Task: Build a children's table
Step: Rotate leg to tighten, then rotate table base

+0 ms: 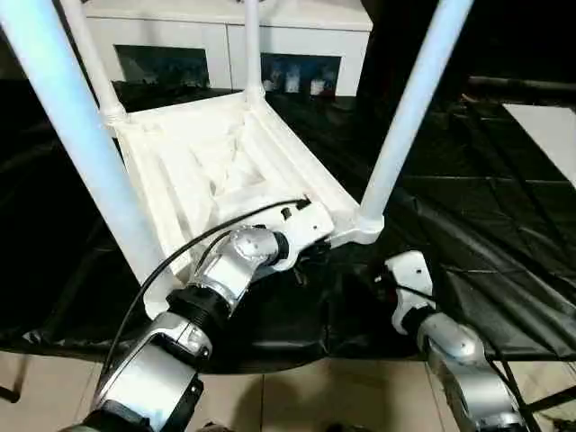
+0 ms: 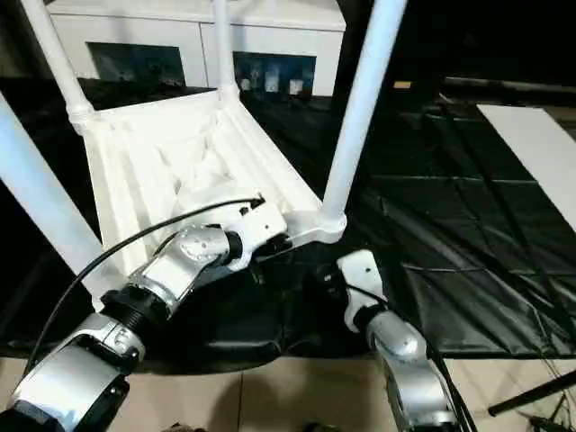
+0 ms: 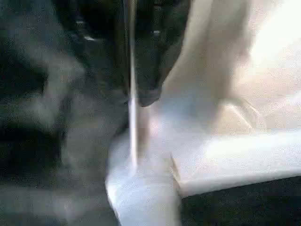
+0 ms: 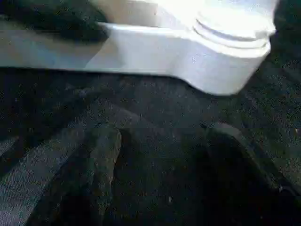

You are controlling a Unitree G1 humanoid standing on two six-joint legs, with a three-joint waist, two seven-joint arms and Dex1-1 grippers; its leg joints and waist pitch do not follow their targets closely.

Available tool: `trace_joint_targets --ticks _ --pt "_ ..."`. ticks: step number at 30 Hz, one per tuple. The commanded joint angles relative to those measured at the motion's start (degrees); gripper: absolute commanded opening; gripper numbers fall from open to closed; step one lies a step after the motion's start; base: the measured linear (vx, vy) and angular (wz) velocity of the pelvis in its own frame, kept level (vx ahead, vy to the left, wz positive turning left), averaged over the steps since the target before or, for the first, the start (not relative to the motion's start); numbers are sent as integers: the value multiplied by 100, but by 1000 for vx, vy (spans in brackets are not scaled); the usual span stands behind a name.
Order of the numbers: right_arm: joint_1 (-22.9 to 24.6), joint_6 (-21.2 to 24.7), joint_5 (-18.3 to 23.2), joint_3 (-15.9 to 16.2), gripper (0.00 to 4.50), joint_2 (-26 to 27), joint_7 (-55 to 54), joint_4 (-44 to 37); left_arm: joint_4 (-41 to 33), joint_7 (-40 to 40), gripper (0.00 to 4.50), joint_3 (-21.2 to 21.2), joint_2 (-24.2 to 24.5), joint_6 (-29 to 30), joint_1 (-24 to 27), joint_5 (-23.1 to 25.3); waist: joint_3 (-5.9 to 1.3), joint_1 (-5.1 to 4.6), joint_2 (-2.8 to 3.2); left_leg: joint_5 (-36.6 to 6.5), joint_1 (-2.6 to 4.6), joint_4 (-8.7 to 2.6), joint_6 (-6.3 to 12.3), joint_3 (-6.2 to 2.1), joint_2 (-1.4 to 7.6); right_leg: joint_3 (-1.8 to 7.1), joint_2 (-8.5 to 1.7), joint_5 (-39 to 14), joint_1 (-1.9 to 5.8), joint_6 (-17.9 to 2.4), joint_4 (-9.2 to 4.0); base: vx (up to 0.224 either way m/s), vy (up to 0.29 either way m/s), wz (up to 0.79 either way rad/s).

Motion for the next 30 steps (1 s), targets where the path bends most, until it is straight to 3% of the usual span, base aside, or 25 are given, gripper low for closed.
trace_joint_targets --ticks 1,2,7,8,9,10,11,12,13,15,18,20,24,26,30 --pt "-107 165 -16 127 317 36 112 -217 -431 -162 93 151 21 67 36 -295 -397 47 -53 -1345 3 -413 463 -86 298 284 -246 -1844 260 -1090 -384 0 0 0" --pt "-165 199 -9 162 317 54 168 -222 -648 -315 93 158 78 173 120 -374 -396 42 -88 -1250 -26 -415 486 -85 304 278 -233 -1603 290 -1145 -342 0 0 0" --pt "-259 167 -27 244 317 30 297 -214 -1205 -734 137 200 258 643 353 -581 -423 47 -85 -932 -17 -356 543 -63 289 317 -221 -1219 295 -1278 -237 24 -1 0" --pt "-268 176 -22 261 317 22 317 -229 -1340 -856 145 179 310 762 409 -602 -439 54 -57 -496 -13 -310 658 -51 277 328 -190 -530 296 -1439 -142 78 -1 -1" --pt "-296 233 75 306 317 -44 517 -327 -2046 -1459 146 -130 657 1494 706 -685 -455 53 -43 -364 -9 -299 676 -52 287 330 -186 -275 313 -1517 -88 74 1 -5" --pt "-299 272 119 335 317 -96 635 -387 -2357 -1729 148 -335 867 1765 845 -674 -487 62 -100 20 -10 -256 822 -53 288 327 -177 223 337 -1626 -17 74 1 -5" --pt "-305 266 133 357 317 -151 729 -430 -2600 -1942 155 -521 1059 1970 954 -637 -508 66 -78 229 -8 -229 902 -48 277 333 -170 478 344 -1685 28 51 -3 -4" --pt "-305 266 133 357 317 -151 729 -430 -2600 -1942 155 -521 1059 1970 954 -637 -484 65 -47 421 21 -209 1052 -22 273 337 -149 658 291 -1778 30 0 0 0" --pt "-312 277 148 358 317 -194 792 -459 -2774 -2067 155 -653 1205 2078 1027 -597 -473 59 -58 411 20 -201 1085 -6 265 344 -147 656 288 -1814 21 0 0 0" --pt "-347 302 173 316 317 -276 881 -484 -2994 -2167 155 -769 1346 2230 1103 -582 -416 89 -62 -114 21 -248 958 9 283 353 -172 -6 308 -1736 -41 0 0 0" --pt "-408 309 199 236 317 -352 918 -462 -3070 -2138 155 -782 1335 2403 1079 -586 -359 112 -53 -1029 59 -324 428 8 299 372 -168 -1238 273 -1408 -174 -18 -2 1" --pt "-430 296 160 219 317 -435 950 -460 -2937 -1929 155 -904 1328 2451 970 -228 -342 101 -41 -1529 100 -354 145 -4 292 387 -153 -1931 233 -1093 -259 -56 -5 3" --pt "-371 334 230 233 317 -549 1127 -605 -2748 -1512 155 -1056 1318 2520 809 121 -346 88 -56 -1671 72 -365 55 -23 265 426 -120 -2295 214 -805 -308 -26 -3 3" --pt "-346 345 241 242 317 -598 1196 -653 -2702 -1370 155 -1088 1314 2593 758 190 -351 86 -38 -1686 55 -364 55 -36 256 428 -123 -2381 213 -757 -315 0 0 0" --pt "-252 398 330 227 317 -723 1368 -806 -2344 -826 155 -1079 1253 2663 581 459 -353 86 -59 -1723 49 -352 101 -33 246 422 -108 -2461 199 -707 -348 0 0 0"
